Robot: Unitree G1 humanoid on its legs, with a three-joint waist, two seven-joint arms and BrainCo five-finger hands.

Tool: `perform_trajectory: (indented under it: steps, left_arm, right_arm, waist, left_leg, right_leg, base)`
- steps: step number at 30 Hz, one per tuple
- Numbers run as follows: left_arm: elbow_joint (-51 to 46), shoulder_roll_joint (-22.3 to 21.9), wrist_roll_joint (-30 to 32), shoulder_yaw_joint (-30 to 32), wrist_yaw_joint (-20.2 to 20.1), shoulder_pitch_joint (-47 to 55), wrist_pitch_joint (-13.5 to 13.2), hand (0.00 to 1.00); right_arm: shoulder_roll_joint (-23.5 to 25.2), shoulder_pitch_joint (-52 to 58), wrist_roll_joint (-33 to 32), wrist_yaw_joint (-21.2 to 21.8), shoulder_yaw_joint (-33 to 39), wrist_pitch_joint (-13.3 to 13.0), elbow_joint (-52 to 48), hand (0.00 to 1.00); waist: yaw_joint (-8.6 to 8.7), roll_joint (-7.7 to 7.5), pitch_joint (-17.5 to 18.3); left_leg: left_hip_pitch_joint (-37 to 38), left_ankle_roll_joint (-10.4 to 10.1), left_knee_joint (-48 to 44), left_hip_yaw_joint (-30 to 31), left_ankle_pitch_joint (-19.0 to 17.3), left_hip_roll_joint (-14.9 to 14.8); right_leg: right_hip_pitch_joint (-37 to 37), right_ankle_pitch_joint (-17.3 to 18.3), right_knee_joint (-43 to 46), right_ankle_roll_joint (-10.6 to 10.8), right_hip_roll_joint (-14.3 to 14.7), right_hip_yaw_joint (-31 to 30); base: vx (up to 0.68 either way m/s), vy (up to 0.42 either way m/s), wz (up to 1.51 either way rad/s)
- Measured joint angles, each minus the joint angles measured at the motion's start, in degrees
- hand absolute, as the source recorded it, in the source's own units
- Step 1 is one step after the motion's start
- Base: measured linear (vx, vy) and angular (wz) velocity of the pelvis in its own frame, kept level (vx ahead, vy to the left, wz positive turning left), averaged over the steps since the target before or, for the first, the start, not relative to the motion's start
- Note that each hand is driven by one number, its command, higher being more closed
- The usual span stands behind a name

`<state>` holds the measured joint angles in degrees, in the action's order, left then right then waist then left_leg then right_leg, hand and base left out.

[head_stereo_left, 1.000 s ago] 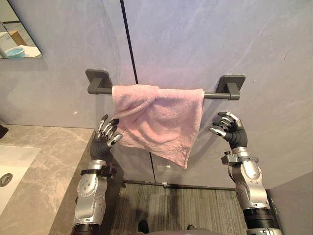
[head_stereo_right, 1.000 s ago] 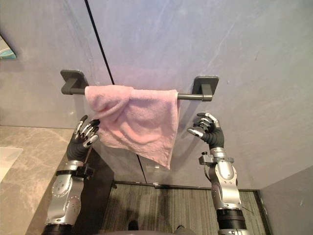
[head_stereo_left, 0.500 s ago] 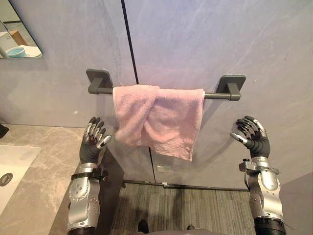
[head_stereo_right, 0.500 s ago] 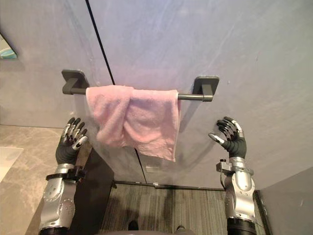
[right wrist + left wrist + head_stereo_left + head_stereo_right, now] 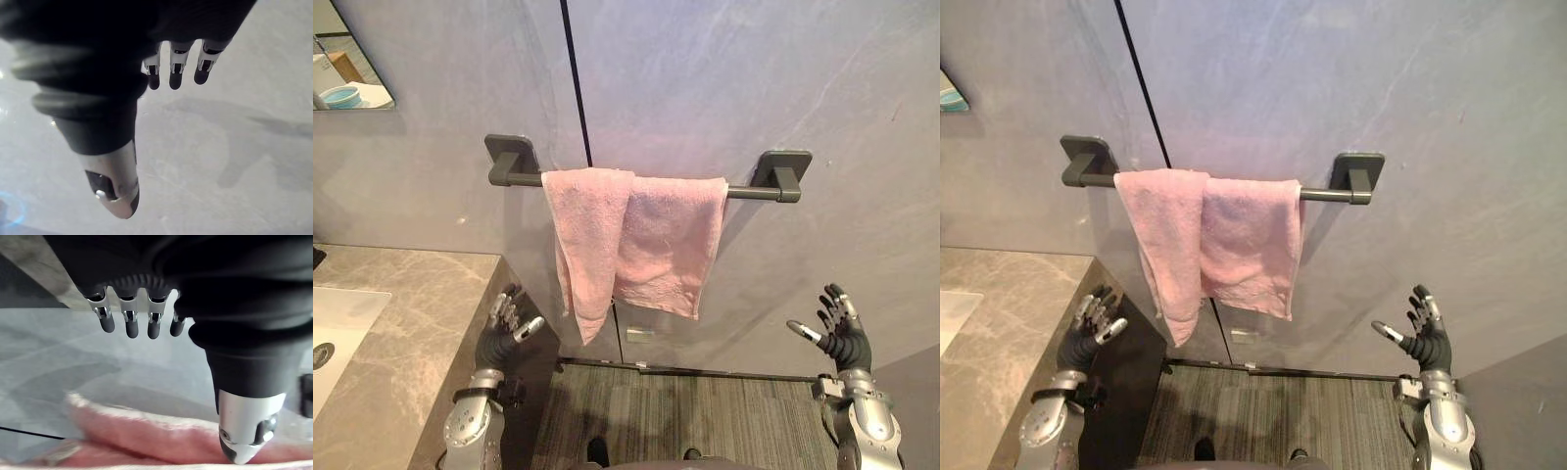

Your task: Organize washtable

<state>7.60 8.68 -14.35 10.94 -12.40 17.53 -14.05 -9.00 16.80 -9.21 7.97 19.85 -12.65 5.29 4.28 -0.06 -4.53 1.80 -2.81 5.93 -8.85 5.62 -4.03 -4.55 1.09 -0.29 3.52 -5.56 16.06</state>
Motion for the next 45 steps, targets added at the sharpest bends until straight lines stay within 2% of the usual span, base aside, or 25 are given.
perform_trajectory:
  steps: [8, 17, 21, 31, 45]
  left_arm:
    - [11.9, 0.0, 8.3, -2.6, 1.2, 1.5, 0.2, 0.0]
    - [24.7, -0.3, 13.0, -3.9, 4.5, 1.4, 0.6, 0.0]
    - [28.2, -0.6, 15.0, -4.0, 5.3, 1.1, 1.2, 0.0]
    - [36.1, -1.4, 15.3, -4.0, 6.6, 0.0, 1.8, 0.0]
    - [39.2, -1.7, 16.3, -4.1, 7.6, -0.1, 2.4, 0.0]
  right_arm:
    - [0.8, 4.0, 5.3, 1.1, -9.2, 0.4, 15.7, 0.0]
    - [2.0, 4.6, 9.3, 0.9, -11.8, 1.5, 28.9, 0.0]
    - [1.9, 4.0, 9.8, 0.5, -11.8, 1.9, 31.5, 0.0]
    - [1.9, 2.4, 11.8, -1.0, -11.7, 2.1, 37.2, 0.0]
    - [1.9, -0.3, 12.2, -2.0, -11.4, 3.2, 41.7, 0.0]
  waist:
    - [-0.21, -0.3, -0.2]
    - [-0.46, -0.4, -0.2]
    - [-0.56, -0.42, -0.2]
    - [-0.89, -0.15, -0.2]
    - [-1.9, -0.19, -0.6]
  left_leg:
    - [1.1, -0.3, 0.0, -2.0, -1.2, -0.1]
    - [2.3, -0.2, 0.0, -3.3, -2.1, 0.0]
    - [3.4, -0.6, 0.0, -3.2, -2.4, 0.0]
    - [4.1, -0.7, 0.0, -3.2, -2.5, -0.1]
    - [4.0, -1.2, 0.0, -4.1, -3.7, -0.1]
  right_leg:
    - [0.0, 1.8, 2.1, 0.0, -0.3, -1.0]
    - [0.3, 3.0, 3.7, 0.5, -0.8, -2.2]
    - [-0.3, 3.8, 4.1, 0.3, -0.7, -2.1]
    - [-1.0, 4.0, 4.2, 0.3, -0.6, -2.1]
    - [-0.1, 4.5, 4.0, 0.3, -0.4, -3.7]
  base:
    - [0.0, 0.004, -0.06]
    - [0.05, 0.005, -0.07]
    - [0.08, -0.01, 0.01]
    - [0.0, -0.001, 0.0]
    - [0.03, 0.001, -0.06]
